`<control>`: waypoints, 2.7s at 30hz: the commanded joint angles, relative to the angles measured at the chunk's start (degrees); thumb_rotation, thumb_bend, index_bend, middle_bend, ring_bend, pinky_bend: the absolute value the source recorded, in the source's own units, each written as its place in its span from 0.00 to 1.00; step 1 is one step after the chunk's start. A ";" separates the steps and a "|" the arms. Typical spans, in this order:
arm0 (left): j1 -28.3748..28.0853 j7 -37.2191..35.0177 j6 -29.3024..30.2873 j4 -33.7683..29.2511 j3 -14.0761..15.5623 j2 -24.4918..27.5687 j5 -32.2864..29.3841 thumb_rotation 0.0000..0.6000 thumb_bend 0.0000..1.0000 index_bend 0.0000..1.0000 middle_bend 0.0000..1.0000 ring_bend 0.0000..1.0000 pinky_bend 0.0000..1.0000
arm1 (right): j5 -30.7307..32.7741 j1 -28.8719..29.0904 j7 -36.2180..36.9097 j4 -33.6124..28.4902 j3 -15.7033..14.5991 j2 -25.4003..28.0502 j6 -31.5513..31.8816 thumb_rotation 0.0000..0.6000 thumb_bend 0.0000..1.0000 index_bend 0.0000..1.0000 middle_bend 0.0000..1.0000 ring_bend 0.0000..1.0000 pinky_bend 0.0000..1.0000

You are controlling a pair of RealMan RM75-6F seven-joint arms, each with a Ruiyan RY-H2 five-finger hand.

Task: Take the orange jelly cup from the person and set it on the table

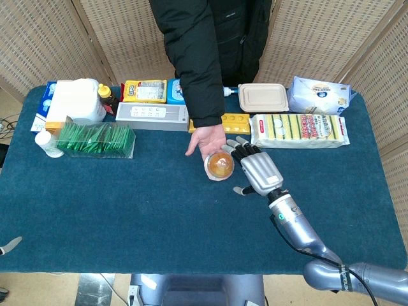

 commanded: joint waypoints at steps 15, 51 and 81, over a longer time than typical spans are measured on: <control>-0.97 0.19 -1.93 -0.45 -0.55 0.31 -1.76 1.00 0.06 0.00 0.00 0.00 0.00 | -0.06 3.08 0.29 9.45 0.46 -8.62 6.17 1.00 0.28 0.43 0.43 0.38 0.52; 0.09 -1.24 0.19 0.10 0.37 0.36 1.32 1.00 0.06 0.00 0.00 0.00 0.00 | -21.94 -4.89 -0.59 -0.70 -10.95 -2.14 12.54 1.00 0.36 0.53 0.51 0.49 0.62; 0.03 -5.00 0.23 1.80 0.57 1.11 1.75 1.00 0.06 0.00 0.00 0.00 0.00 | -12.11 -2.33 -5.37 3.16 -9.87 -8.09 5.25 1.00 0.30 0.14 0.18 0.15 0.43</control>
